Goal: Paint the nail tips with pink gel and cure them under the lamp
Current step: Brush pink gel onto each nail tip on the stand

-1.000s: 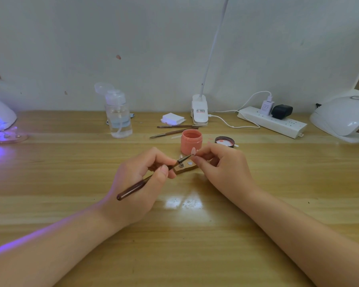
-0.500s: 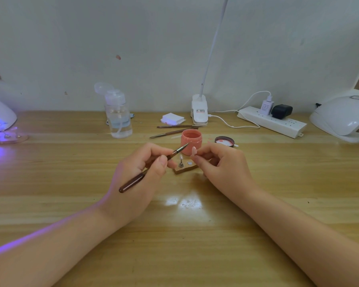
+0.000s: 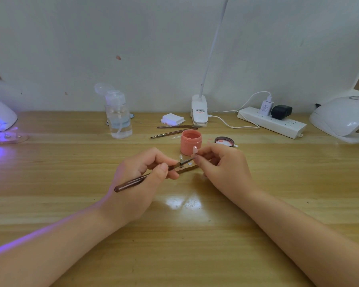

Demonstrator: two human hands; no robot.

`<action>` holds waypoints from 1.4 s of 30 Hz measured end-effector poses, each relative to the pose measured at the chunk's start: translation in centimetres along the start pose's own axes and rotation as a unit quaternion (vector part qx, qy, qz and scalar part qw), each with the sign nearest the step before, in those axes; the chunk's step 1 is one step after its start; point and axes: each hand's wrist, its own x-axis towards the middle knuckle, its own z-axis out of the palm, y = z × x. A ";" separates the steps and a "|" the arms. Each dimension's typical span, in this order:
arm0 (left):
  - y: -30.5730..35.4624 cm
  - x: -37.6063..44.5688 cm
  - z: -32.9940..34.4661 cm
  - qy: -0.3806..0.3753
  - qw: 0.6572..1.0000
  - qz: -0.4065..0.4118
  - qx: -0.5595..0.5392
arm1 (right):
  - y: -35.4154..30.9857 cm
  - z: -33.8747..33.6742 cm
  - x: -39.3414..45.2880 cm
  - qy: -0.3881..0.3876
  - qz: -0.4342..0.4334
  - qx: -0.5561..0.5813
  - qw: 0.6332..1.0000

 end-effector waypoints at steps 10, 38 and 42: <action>1.8 8.4 -0.9 0.100 0.985 -0.125 0.062 | -0.2 0.2 -0.1 -0.001 -0.003 -0.012 1.000; -1.1 13.7 0.1 0.130 0.913 -0.359 -0.142 | -1.2 0.1 -0.3 0.002 -0.024 -0.033 0.999; -2.2 12.5 -0.7 0.167 0.886 -0.392 -0.184 | -1.4 -0.1 -0.4 -0.003 -0.023 -0.040 0.999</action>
